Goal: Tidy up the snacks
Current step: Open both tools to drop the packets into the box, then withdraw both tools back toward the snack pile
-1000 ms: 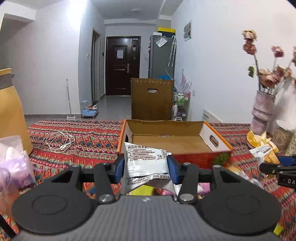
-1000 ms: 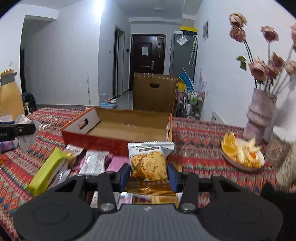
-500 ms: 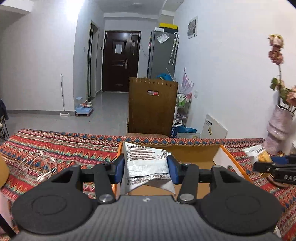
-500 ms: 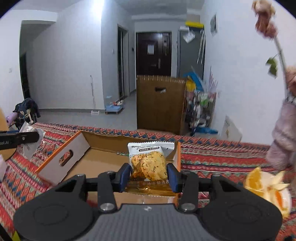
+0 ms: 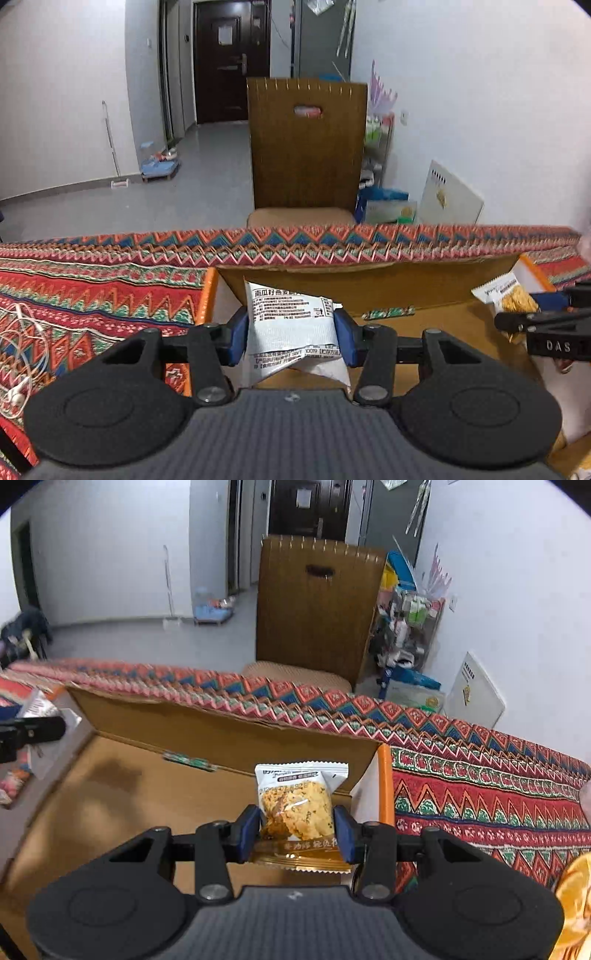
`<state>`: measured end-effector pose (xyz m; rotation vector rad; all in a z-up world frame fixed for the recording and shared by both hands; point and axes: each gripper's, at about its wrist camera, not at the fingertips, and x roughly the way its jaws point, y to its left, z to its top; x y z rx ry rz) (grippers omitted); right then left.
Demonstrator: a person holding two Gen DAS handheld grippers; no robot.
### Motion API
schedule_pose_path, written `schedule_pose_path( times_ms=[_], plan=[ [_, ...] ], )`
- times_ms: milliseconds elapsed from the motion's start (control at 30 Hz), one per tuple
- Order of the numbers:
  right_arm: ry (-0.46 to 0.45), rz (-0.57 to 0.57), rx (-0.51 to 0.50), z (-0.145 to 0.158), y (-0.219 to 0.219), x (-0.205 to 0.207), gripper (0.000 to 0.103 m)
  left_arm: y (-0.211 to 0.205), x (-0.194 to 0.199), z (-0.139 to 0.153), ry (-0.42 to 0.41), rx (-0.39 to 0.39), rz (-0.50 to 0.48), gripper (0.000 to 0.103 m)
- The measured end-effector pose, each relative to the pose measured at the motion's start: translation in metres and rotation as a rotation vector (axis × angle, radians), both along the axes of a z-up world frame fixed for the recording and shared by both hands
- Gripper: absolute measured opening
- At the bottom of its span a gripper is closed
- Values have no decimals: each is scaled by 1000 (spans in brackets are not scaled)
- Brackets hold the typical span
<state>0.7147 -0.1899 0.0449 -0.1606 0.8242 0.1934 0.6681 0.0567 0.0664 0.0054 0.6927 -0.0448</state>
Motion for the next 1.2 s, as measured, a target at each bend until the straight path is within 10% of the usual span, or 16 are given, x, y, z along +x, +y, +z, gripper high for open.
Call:
schedule_pose_path(
  times_ms=[100,233,667,1200],
  plan=[
    [0,6,-62,-9,7,15,47,0,9,-11,18,20,23,53],
    [33,82,-71,-14,18,22,80,3,10,-15,35,-11,20,62],
    [-32,56,-2,18,-5,-4,81,6,-40,49,-49,-13,15,70],
    [-182,36,125,96,-46,-212,91,-8,-245,113,-222,-20,3,95]
  ],
)
